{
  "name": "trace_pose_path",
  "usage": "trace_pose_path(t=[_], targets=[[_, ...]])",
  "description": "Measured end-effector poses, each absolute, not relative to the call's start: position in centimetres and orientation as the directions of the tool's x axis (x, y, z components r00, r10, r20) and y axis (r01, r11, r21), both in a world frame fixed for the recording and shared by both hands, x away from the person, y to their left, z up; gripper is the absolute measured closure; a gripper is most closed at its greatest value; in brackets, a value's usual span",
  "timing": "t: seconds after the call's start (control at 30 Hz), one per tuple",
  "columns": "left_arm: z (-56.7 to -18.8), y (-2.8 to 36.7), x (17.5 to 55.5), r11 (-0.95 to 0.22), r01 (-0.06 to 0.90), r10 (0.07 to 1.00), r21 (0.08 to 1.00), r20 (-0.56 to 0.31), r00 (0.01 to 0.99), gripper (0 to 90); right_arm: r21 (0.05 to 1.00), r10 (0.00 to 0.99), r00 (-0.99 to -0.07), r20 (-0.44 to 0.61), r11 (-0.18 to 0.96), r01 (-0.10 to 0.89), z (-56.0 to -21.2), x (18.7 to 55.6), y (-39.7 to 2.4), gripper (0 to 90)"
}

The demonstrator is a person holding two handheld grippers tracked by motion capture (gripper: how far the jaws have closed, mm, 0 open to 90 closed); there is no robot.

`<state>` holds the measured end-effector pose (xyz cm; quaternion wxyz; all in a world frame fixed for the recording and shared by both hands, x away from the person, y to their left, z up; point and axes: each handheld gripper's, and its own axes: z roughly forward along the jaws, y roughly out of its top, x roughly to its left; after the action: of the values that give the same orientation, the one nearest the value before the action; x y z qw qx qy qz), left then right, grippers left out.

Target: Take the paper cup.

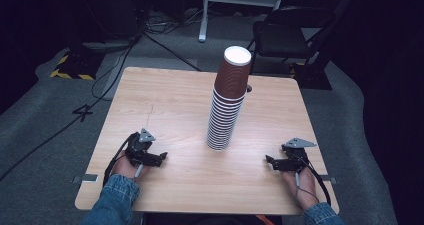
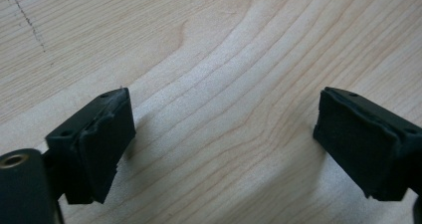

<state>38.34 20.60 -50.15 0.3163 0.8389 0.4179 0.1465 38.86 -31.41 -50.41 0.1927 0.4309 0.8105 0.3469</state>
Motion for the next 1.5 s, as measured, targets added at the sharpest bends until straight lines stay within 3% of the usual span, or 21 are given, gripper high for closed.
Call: trace_pose_path(t=[0.23,0.5,0.6,0.67,1.1,1.4,1.5], targets=[[-49.6,20.5,38.6,-0.464,0.637,0.797,0.615,-0.023,0.604,13.4,0.724,0.820,-0.572,-0.010,0.400,0.562,-50.4,39.0,-31.5,14.8],[-46.9,20.4,38.2,-0.356,0.589,0.751,0.726,-0.153,0.643,12.7,0.678,0.829,-0.559,-0.008,0.416,0.606,-49.3,39.0,-31.6,29.1],[-46.3,20.1,37.8,-0.322,0.592,0.693,0.739,-0.243,0.679,14.4,0.694,0.828,-0.560,-0.016,0.413,0.590,-48.4,38.8,-31.6,29.5],[-46.0,19.8,37.6,-0.324,0.588,0.678,0.741,-0.252,0.691,14.6,0.713,0.823,-0.568,0.005,0.395,0.579,-47.8,38.7,-31.7,29.5],[-45.1,20.0,37.3,-0.331,0.599,0.744,0.729,-0.189,0.641,15.9,0.799,0.774,-0.632,0.032,0.360,0.482,-42.0,37.6,-30.4,32.7],[-46.2,19.3,37.9,-0.393,0.628,0.761,0.672,-0.146,0.632,17.1,0.848,0.729,-0.680,0.073,0.314,0.428,-37.6,37.5,-29.4,30.6],[-47.4,19.0,38.4,-0.442,0.666,0.786,0.601,-0.098,0.610,17.0,0.853,0.702,-0.707,0.084,0.316,0.416,-36.2,37.8,-28.9,26.9]])
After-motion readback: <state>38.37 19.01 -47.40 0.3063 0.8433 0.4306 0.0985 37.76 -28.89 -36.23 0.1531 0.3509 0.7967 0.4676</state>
